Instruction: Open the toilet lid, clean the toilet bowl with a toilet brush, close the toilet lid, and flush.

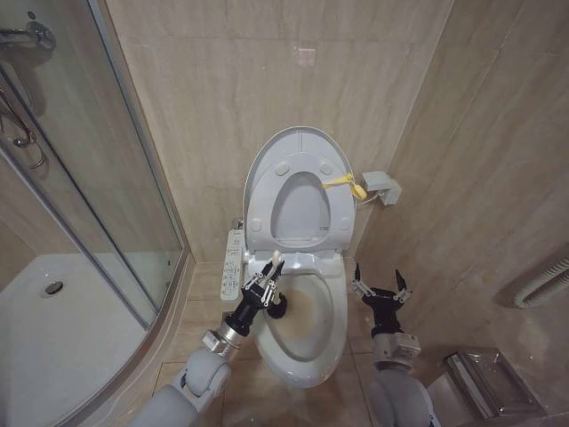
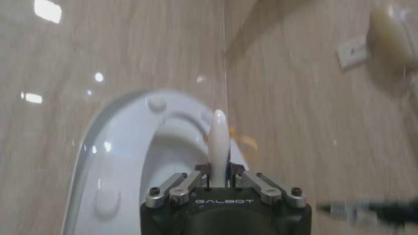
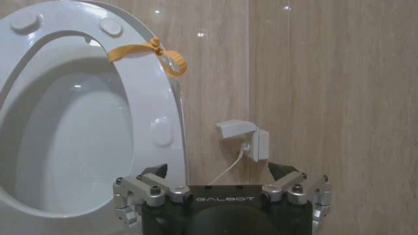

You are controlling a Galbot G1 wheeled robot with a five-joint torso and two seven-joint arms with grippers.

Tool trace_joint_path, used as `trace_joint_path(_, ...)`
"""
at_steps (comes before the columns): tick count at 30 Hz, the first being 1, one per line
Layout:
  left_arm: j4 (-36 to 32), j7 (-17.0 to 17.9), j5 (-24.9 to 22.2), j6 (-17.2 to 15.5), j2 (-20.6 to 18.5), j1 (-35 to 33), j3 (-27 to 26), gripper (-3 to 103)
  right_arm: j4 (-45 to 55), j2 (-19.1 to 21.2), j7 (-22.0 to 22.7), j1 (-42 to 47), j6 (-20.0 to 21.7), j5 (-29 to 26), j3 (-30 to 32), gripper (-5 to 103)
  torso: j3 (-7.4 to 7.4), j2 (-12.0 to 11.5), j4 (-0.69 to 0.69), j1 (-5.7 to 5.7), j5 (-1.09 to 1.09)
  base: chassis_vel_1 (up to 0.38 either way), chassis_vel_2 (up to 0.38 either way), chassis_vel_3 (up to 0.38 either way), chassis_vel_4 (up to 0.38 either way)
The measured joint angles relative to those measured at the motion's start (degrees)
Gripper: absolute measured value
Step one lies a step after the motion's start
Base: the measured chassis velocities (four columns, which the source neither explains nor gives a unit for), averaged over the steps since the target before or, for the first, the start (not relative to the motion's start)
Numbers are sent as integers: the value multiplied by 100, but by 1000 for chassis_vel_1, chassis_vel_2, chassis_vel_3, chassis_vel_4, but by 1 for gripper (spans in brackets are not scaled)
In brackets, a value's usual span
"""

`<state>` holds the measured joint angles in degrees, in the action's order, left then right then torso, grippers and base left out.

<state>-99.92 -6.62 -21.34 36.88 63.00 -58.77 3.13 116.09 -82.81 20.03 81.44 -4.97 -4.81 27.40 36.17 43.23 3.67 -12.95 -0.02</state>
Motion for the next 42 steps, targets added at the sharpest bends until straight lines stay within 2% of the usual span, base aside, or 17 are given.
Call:
trace_joint_path(4, -877, 142, 76, -119, -390, -654, -338, 19, 0, 0, 1, 0, -1, 0, 0, 100, 0, 0, 0, 0, 0, 0, 0, 0, 0)
trace_joint_path(9, -1228, 215, 197, -131, -596, -1093, -633, 19, 0, 0, 0, 0, 0, 0, 0, 100, 0, 0, -1, 0, 0, 0, 0, 0, 0)
trace_joint_path(11, -1456, 336, 331, -110, -734, -1461, -881, 19, 0, 0, 0, 0, 0, 0, 0, 100, 0, 0, -2, 0, 0, 0, 0, 0, 0)
trace_joint_path(17, -1745, 661, 499, -137, -788, -1863, -1200, 19, 0, 0, 0, 0, 0, 0, 0, 100, 0, 0, 1, 0, -1, 0, 0, 0, 0)
trace_joint_path(20, -1858, 816, 583, -177, -784, -2158, -1577, 19, 0, 0, 0, 0, 0, 0, 0, 100, 0, 0, 0, 0, 0, 0, 0, 0, 0)
trace_joint_path(22, -1857, 835, 604, -170, -790, -2231, -1667, 19, 0, 0, 0, 0, 0, 0, 0, 100, 0, 0, -1, 0, 0, 0, 0, 0, 0)
trace_joint_path(24, -1756, 874, 666, -89, -776, -2431, -2013, 19, 0, 0, 0, 0, 0, 0, 0, 100, 0, 0, -1, 0, 0, 0, 0, 0, 0)
trace_joint_path(31, -1477, 988, 686, 85, -586, -2789, -2418, 19, 0, 0, 0, 0, 0, 0, 0, 100, 0, -1, 0, 0, 0, 0, 0, 0, 0)
trace_joint_path(34, -1289, 1004, 688, 239, -484, -2941, -2564, 19, 0, 0, 0, 0, 0, 0, 0, 100, 0, -1, 0, 0, 0, 0, 0, 0, 0)
trace_joint_path(38, -700, 1091, 679, 662, -328, -3114, -2774, 19, 0, 0, 0, 0, 0, 0, 0, 100, 0, -1, -1, 0, 0, 0, 0, 0, 0)
trace_joint_path(39, -700, 1091, 679, 662, -328, -3114, -2774, 19, 0, 0, 0, 0, 0, 0, 0, 100, 0, -1, -1, 0, 0, 0, 0, 0, 0)
trace_joint_path(42, -144, 1157, 622, 946, -244, -3037, -2857, 19, 0, 0, 0, 0, 0, 0, 0, 100, 0, -1, -1, 0, 0, 0, 0, 0, 0)
